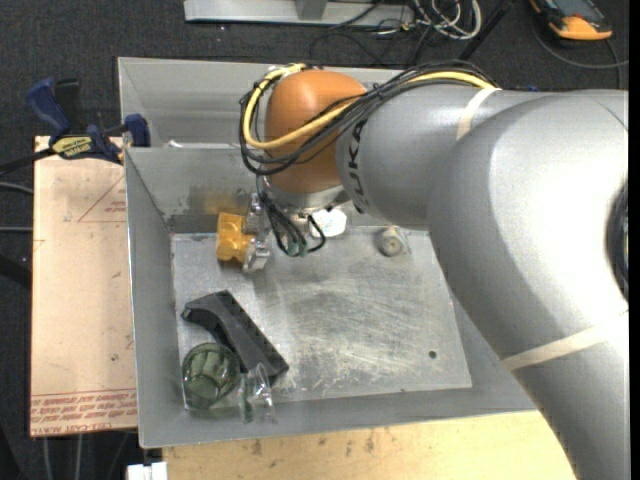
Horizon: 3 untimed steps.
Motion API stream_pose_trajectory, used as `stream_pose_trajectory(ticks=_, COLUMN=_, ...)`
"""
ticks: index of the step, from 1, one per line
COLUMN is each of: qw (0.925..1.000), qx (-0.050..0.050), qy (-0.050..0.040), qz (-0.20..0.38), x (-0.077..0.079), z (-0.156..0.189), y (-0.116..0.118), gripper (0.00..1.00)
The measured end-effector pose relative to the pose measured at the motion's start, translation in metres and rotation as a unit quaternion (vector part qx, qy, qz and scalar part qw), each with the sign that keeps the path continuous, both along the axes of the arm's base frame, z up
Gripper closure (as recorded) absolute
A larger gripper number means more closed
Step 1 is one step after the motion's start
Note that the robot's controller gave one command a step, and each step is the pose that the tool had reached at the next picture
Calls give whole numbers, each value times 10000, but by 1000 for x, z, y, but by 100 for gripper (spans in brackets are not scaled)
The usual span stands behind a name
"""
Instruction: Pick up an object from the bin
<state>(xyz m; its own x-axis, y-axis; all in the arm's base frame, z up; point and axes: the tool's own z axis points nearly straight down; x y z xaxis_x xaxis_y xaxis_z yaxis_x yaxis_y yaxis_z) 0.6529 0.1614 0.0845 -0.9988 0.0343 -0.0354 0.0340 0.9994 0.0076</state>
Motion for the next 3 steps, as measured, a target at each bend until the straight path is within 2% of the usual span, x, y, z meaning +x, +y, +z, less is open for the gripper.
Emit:
stream_pose_trajectory(ticks=1, qw=9989, qx=-45, qy=172, qz=436, x=-6, z=15, y=12, gripper=100)
stream_pose_trajectory(ticks=2, qw=9962, qx=-44, qy=177, qz=853, x=-7, z=74, y=27, gripper=100)
stream_pose_trajectory(ticks=3, qw=9893, qx=-44, qy=89, qz=1454, x=-4, z=98, y=29, gripper=100)
